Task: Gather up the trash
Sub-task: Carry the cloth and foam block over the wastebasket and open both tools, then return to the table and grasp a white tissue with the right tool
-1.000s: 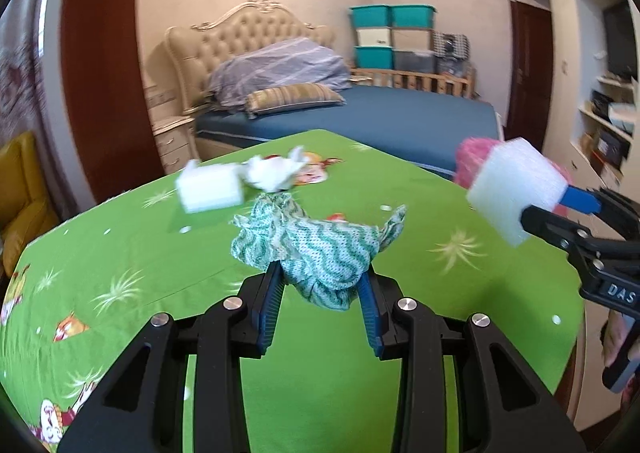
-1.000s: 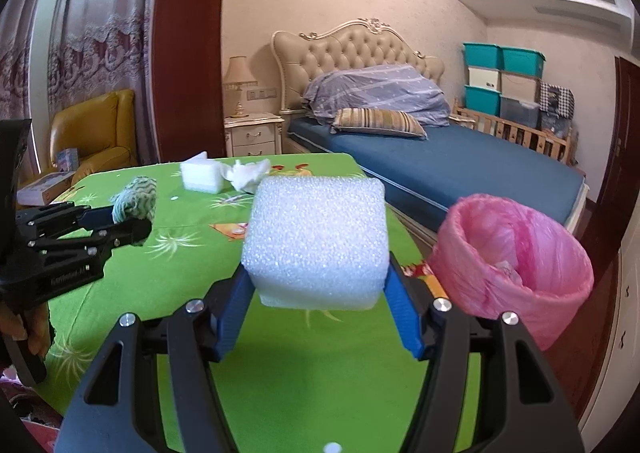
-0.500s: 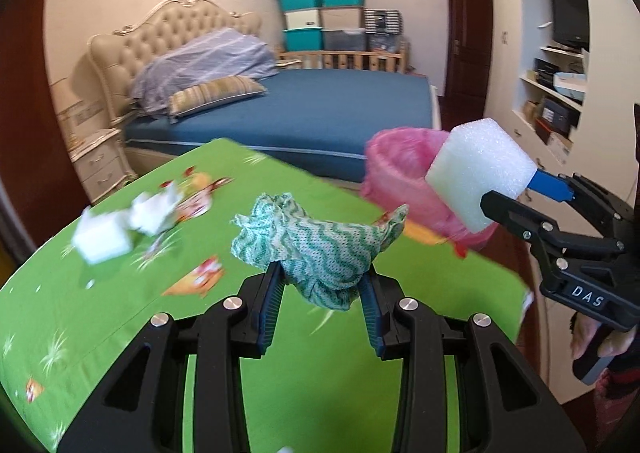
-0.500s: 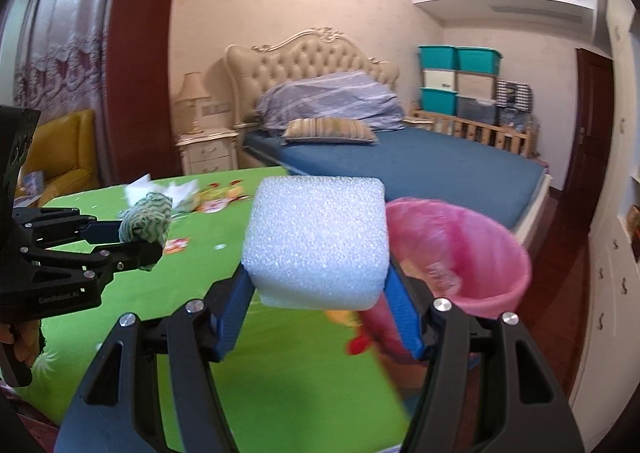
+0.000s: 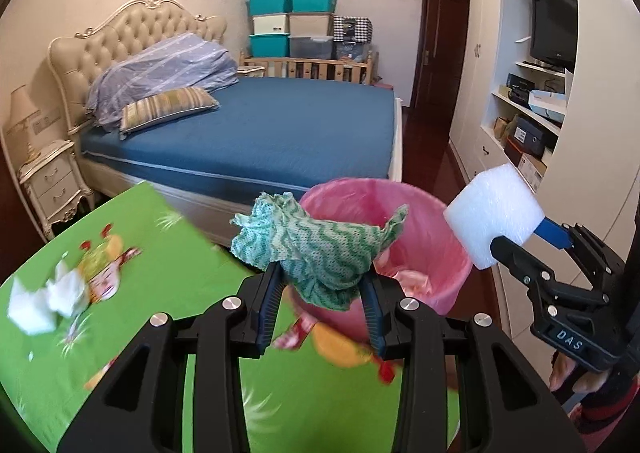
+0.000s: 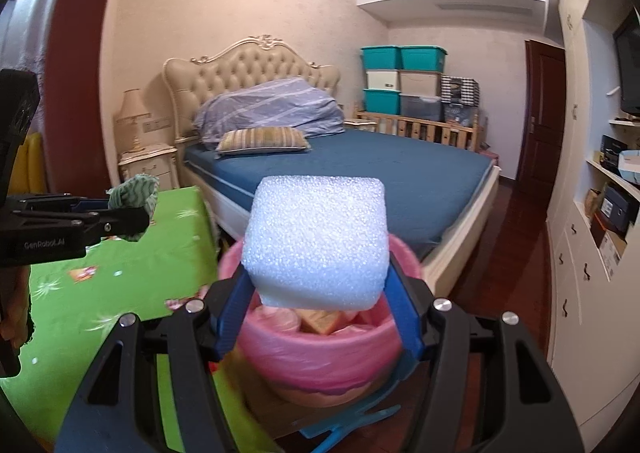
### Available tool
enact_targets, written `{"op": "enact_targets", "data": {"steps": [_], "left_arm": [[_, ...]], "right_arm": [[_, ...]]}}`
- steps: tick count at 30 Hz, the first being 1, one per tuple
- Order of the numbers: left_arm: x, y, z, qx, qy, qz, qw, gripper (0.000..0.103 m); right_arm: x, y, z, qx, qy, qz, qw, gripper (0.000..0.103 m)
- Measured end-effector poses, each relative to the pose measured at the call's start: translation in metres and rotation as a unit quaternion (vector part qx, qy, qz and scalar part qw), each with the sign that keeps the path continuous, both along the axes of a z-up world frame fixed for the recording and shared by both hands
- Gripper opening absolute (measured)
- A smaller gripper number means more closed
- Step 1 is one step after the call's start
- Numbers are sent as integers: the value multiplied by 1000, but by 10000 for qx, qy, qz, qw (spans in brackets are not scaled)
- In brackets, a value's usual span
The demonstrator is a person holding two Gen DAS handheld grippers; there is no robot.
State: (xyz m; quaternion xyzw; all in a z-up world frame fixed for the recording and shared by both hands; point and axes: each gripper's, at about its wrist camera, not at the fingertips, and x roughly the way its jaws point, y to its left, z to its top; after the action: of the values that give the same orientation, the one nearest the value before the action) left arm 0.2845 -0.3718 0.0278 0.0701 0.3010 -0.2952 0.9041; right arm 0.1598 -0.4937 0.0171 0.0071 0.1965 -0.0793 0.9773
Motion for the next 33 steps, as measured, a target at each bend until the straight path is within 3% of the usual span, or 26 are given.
{"op": "enact_targets", "data": {"steps": [8,17,20,21,22,25,28,33], "left_arm": [[28,-50,-4,-92,210,-139,9996,38],[45,-69,-13,-100,294,-150,9994,45],[55,-72,-13,-297,379,-239,9986,66],[59,-71,-14,-420,429,-314,9977,75],[61,-69,-15,-488,435,-282,9975,76],[66,-47,-14,-761,533,21,9957,82],[60,-12,-10,-871,336,313,9951,87],[41,49,-15,-533,15,774,9956,90]], "right_arm": [[22,-34,-11,101,185,-102,9997,61],[42,-44,-14,121,230,-84,9996,62],[46,-44,-18,31,171,128,9998,63],[48,-46,-20,9,161,199,9997,72],[49,-49,-22,-22,153,183,9997,78],[46,-54,-24,15,174,39,9998,81],[27,-57,-22,79,52,-29,10000,81],[14,-50,-17,64,132,-23,9999,83]]}}
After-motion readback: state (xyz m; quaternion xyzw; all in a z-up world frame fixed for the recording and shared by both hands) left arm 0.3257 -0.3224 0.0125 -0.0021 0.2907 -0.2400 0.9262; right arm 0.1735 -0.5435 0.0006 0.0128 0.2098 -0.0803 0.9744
